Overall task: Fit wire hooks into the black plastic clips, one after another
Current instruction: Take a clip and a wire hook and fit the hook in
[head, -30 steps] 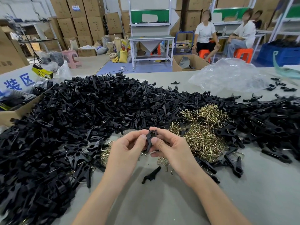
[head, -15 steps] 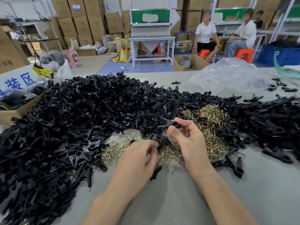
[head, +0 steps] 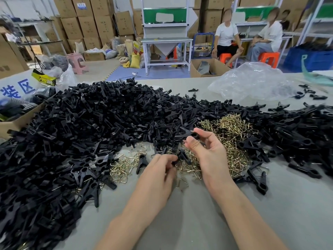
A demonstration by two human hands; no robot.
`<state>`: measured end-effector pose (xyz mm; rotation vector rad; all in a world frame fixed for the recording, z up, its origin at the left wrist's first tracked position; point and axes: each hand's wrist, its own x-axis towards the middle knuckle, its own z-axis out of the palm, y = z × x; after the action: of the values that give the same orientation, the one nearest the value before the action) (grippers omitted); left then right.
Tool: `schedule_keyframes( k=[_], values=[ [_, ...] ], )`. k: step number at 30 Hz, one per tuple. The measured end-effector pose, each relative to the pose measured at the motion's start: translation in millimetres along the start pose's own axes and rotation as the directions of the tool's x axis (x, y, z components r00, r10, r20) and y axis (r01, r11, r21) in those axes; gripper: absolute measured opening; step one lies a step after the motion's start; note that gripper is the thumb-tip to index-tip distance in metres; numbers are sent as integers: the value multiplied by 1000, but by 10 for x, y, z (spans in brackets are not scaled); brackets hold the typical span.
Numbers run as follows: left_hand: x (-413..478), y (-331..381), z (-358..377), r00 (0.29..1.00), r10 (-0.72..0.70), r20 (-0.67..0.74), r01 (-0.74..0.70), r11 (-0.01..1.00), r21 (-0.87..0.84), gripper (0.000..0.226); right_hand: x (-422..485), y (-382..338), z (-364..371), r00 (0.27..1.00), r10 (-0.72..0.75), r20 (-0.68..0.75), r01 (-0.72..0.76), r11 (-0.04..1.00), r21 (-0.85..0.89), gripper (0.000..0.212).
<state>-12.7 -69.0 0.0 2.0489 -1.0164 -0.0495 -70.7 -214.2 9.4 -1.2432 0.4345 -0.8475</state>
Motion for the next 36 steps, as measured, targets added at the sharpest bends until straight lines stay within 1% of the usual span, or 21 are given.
schedule_keyframes(
  k=[1, 3, 7, 9, 12, 15, 18, 21, 24, 26, 30, 34, 36],
  values=[
    [11, 4, -17, 1000, -5, -24, 4, 999, -42, 21, -3, -2, -1, 1000, 2, 1, -2, 1000, 8, 28],
    [31, 23, -54, 999, -10, -48, 4, 994, -113, 28, -5, -4, 2, 1000, 7, 2, -7, 1000, 22, 28],
    [48, 48, -109, 999, -45, -31, 37, 974, -225, 31, -1, 5, 3, 1000, 4, 4, -4, 999, 44, 27],
    [52, 55, -132, 996, -77, -46, 62, 963, -264, 34, -1, 5, 4, 1000, 9, 16, -10, 999, 41, 27],
    [52, 53, -160, 992, -103, -76, 79, 960, -267, 36, -9, 1, 3, 999, 23, 28, -24, 999, 42, 27],
    [51, 53, -166, 988, -112, -108, 84, 969, -230, 30, -17, -14, -2, 998, 43, 35, -44, 998, 45, 27],
    [62, 52, -185, 978, -134, -161, 84, 955, -285, 26, -23, -16, 2, 997, 61, 48, -64, 995, 74, 26],
    [95, 26, -251, 969, -190, -156, 106, 894, -435, 22, -38, -26, 19, 992, 55, 113, -66, 993, 98, 24],
    [116, 6, -301, 956, -277, -98, 170, 794, -584, 22, -64, -46, 45, 981, 35, 190, -47, 997, 54, 24],
    [124, -8, -319, 950, -298, -93, 171, 744, -646, 23, -84, -60, 57, 973, 22, 230, -27, 1000, 15, 28],
    [142, -36, -328, 942, -321, -101, 173, 719, -673, 21, -127, -79, 72, 957, 23, 290, -8, 999, -54, 27],
    [137, -41, -317, 943, -324, -80, 198, 735, -648, 21, -155, -86, 88, 938, 36, 346, 3, 994, -110, 27],
    [133, -51, -318, 940, -327, -95, 196, 749, -632, 21, -160, -86, 94, 930, 34, 365, 16, 991, -134, 28]
  ],
)
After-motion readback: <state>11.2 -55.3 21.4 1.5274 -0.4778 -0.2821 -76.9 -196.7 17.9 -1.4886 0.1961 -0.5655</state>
